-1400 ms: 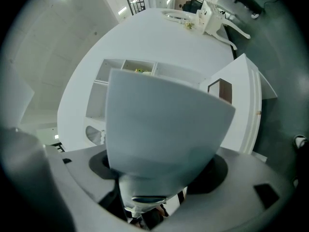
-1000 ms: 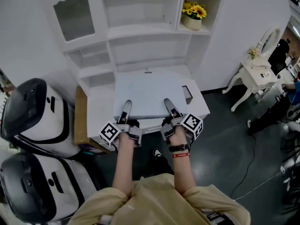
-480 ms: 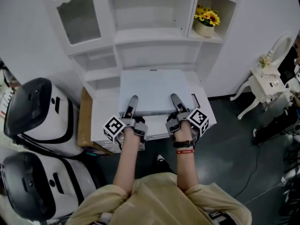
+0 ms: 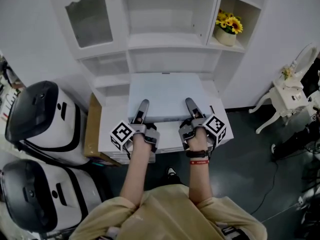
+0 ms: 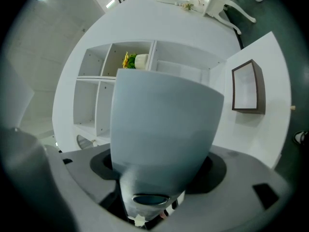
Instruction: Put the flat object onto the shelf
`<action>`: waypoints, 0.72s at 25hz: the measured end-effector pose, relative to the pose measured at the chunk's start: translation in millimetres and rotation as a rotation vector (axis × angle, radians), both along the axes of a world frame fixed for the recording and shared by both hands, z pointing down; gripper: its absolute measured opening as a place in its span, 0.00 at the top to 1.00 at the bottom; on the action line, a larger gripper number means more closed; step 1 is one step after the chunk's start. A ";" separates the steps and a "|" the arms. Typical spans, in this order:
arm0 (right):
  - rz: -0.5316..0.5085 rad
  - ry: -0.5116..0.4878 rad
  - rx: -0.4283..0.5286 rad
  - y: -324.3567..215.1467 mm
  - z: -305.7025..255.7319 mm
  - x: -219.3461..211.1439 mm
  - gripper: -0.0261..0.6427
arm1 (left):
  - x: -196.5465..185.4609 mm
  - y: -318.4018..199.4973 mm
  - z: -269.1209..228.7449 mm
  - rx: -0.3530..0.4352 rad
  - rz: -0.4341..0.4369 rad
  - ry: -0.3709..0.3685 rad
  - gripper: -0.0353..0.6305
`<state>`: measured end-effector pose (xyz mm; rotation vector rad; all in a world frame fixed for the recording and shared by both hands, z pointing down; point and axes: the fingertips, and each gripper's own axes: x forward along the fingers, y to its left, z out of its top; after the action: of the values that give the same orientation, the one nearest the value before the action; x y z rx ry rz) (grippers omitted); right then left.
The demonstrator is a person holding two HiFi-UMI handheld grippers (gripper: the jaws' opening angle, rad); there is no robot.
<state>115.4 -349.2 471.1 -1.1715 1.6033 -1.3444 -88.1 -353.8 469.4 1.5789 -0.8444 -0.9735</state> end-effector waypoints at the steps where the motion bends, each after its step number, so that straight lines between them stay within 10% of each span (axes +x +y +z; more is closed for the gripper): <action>1: -0.001 0.001 0.004 -2.3 -4.2 -0.8 0.43 | -1.3 -1.3 -3.0 0.001 -0.002 -0.005 0.42; 18: 0.021 -0.008 0.027 -37.6 -68.4 7.8 0.43 | 4.8 -28.5 -55.5 -0.058 -0.030 0.012 0.43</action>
<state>123.2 -386.8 402.7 -1.1620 1.5945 -1.3092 -83.3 -382.2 413.9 1.5133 -0.8828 -0.9709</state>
